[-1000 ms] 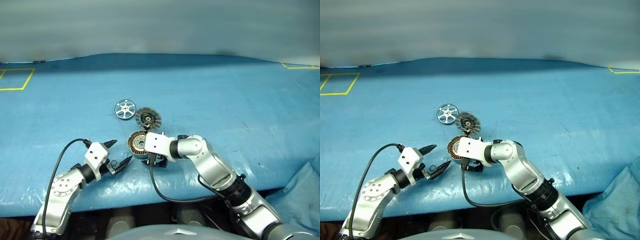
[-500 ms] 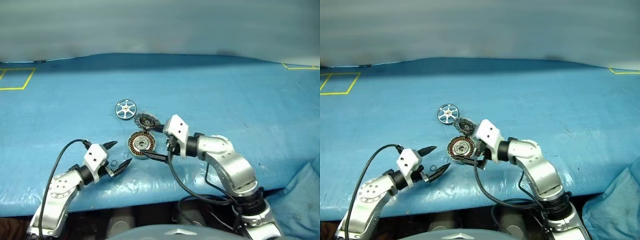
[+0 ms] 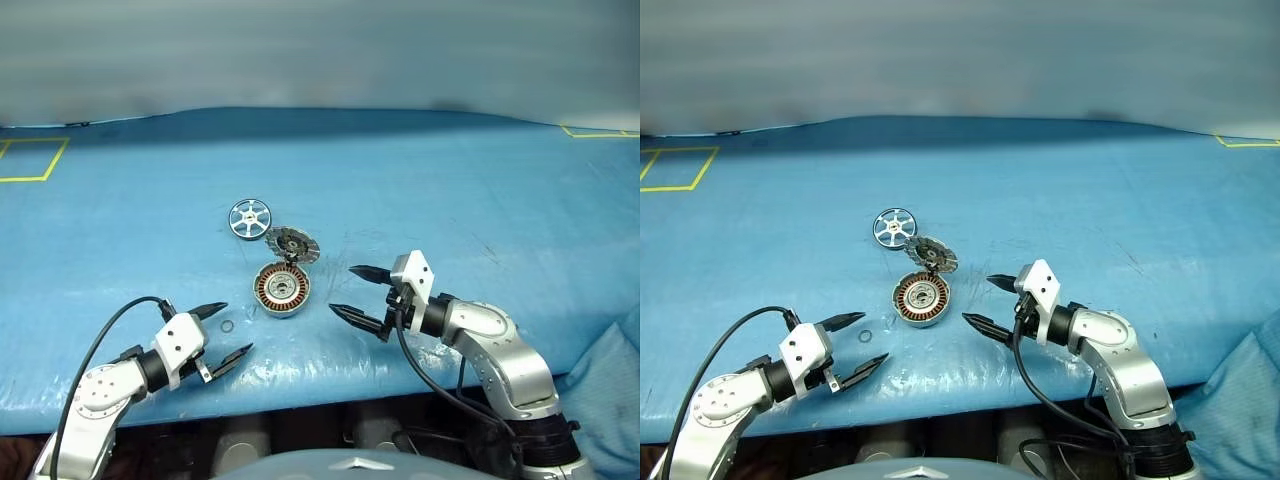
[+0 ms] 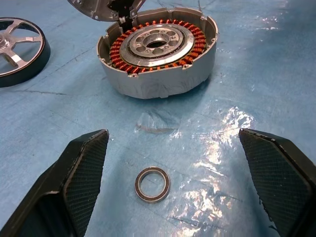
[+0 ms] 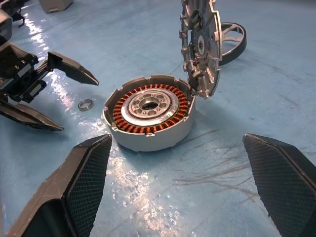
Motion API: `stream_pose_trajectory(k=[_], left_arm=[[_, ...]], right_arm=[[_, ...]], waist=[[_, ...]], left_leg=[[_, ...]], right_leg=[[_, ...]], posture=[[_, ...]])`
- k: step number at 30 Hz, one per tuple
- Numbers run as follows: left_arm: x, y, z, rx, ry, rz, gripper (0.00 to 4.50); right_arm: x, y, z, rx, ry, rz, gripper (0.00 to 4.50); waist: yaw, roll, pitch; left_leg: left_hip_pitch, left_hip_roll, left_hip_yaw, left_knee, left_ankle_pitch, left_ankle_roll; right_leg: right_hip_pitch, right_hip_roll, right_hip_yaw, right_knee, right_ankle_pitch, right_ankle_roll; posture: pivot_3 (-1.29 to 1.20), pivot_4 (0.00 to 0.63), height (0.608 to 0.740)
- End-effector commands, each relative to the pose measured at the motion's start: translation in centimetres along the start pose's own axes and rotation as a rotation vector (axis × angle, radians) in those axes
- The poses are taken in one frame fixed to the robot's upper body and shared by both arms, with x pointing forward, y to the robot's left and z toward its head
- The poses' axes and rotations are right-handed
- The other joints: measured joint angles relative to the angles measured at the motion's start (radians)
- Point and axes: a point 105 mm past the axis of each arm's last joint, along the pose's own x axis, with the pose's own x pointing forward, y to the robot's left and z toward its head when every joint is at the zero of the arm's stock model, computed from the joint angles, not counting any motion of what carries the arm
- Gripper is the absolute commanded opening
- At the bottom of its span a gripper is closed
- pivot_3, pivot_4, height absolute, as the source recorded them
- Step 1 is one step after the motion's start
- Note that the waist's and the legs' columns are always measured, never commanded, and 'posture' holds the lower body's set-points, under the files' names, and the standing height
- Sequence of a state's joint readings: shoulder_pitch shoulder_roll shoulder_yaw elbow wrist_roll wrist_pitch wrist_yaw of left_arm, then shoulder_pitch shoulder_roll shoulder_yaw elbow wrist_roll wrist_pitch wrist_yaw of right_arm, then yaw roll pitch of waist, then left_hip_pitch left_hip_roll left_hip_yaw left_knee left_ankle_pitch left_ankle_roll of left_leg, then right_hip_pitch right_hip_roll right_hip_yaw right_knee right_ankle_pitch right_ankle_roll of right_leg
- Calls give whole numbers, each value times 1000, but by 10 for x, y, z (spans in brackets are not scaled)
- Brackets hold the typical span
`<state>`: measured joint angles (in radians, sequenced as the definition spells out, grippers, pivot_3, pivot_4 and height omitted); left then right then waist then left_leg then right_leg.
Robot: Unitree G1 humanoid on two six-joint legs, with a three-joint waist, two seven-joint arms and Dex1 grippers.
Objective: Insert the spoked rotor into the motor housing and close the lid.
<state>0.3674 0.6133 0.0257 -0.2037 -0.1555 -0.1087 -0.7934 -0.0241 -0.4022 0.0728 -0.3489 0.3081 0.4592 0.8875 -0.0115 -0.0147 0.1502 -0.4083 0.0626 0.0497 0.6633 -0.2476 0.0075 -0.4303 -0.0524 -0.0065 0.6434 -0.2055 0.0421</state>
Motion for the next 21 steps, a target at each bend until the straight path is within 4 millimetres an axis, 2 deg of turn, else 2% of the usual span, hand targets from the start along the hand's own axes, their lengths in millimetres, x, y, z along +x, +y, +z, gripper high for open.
stream_pose_trajectory(k=[1, 8, 11, 14, 18, 20, 21], left_arm=[[-2, 1, -2, 4, 0, 7, 4500], [5, -1, -16, -79, 20, 22, 4500], [7, -3, -21, -94, 30, 27, 3908], [6, -2, -26, -84, 48, 42, 2951], [5, -3, -28, -86, 57, 42, 2951], [5, -3, -29, -81, 62, 53, 2634], [5, -2, -30, -72, 66, 63, 2634]], right_arm=[[1, -1, 9, -27, -39, 1, 4482], [1, -3, 7, -17, -34, -2, 4482], [0, 0, 5, 5, -32, 12, 4500], [-1, 5, 0, 38, -26, 48, 4500], [-3, 7, -10, 42, 1, 63, 4500], [-3, 8, -15, 43, 11, 69, 4500], [-3, 9, -17, 42, 17, 77, 4500]], waist=[[0, 0, 0], [1, 0, 0], [2, 0, 0], [1, 0, -1], [1, 1, -1], [1, 1, -1], [1, 1, -1]], left_leg=[[0, 0, 0, 0, 0, 0], [0, 0, 0, 0, 0, 0], [1, 0, 0, 0, 0, 0], [1, 0, 0, 0, 0, 0], [2, 0, 0, 0, 0, 0], [3, 0, 0, 0, 0, 0], [3, 0, 0, 0, 0, 0]], right_leg=[[0, 0, 0, 0, 0, 0], [0, 0, 0, 0, 0, 0], [1, -1, 0, 0, 0, 0], [1, -1, 0, 0, 0, 0], [2, 0, 0, 0, 0, 0], [2, 0, 0, 0, 0, 0], [2, -1, 0, 0, 0, 0]], posture=[[0, 150, 740], [0, 150, 740], [0, 150, 740], [0, 150, 740], [0, 150, 740], [0, 150, 740], [0, 150, 740]])
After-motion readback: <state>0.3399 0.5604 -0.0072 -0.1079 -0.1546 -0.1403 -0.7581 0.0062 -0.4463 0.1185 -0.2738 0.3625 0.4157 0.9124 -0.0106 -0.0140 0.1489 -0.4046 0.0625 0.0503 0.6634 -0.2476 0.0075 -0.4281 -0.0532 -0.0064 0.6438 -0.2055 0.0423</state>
